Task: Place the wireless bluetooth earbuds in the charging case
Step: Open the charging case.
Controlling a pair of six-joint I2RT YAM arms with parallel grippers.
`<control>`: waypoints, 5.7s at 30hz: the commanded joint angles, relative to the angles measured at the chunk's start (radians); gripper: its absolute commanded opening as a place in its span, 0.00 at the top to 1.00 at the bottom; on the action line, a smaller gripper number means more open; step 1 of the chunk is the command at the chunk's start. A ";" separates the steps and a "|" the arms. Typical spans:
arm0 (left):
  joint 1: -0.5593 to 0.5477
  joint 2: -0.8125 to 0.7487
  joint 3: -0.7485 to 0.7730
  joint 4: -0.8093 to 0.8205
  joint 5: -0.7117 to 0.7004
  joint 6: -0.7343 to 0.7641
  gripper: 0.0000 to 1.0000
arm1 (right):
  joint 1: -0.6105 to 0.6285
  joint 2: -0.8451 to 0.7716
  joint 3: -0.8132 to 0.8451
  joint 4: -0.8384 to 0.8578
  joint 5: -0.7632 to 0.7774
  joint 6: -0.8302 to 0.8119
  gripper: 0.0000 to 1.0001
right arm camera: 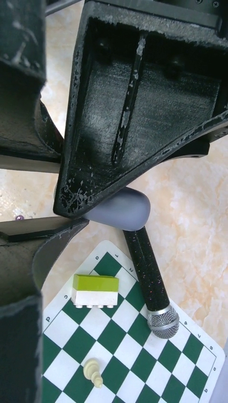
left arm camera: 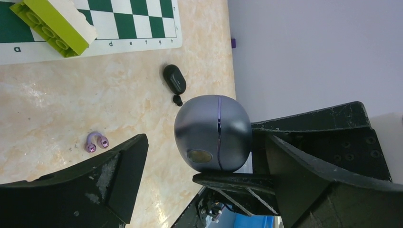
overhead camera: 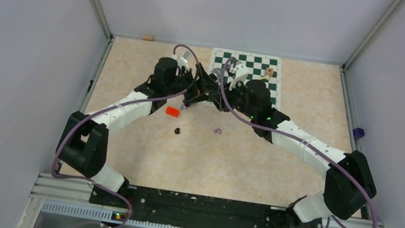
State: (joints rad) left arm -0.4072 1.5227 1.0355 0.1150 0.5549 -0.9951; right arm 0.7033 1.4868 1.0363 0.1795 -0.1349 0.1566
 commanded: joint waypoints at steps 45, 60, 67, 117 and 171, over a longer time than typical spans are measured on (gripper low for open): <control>-0.042 -0.154 0.259 -0.381 0.695 1.098 0.10 | -0.209 -0.498 -0.207 0.102 -0.760 -0.031 0.86; -0.084 -0.152 0.213 -0.293 0.729 1.011 0.22 | -0.209 -0.481 -0.254 0.151 -0.758 -0.026 0.84; -0.115 -0.128 0.222 -0.282 0.740 0.999 0.30 | -0.209 -0.468 -0.268 0.174 -0.754 -0.015 0.84; -0.145 -0.049 0.279 -0.645 0.640 1.350 0.96 | -0.251 -0.467 -0.138 -0.069 -0.794 -0.138 0.38; -0.131 -0.165 -0.012 -0.172 0.583 1.013 1.00 | -0.224 -0.474 -0.334 0.118 -0.533 -0.223 0.12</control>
State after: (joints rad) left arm -0.5400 1.4086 1.0306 -0.1032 1.1072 0.0238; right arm 0.4816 1.0519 0.6800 0.3046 -0.7544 0.0067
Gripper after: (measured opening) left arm 0.368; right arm 0.881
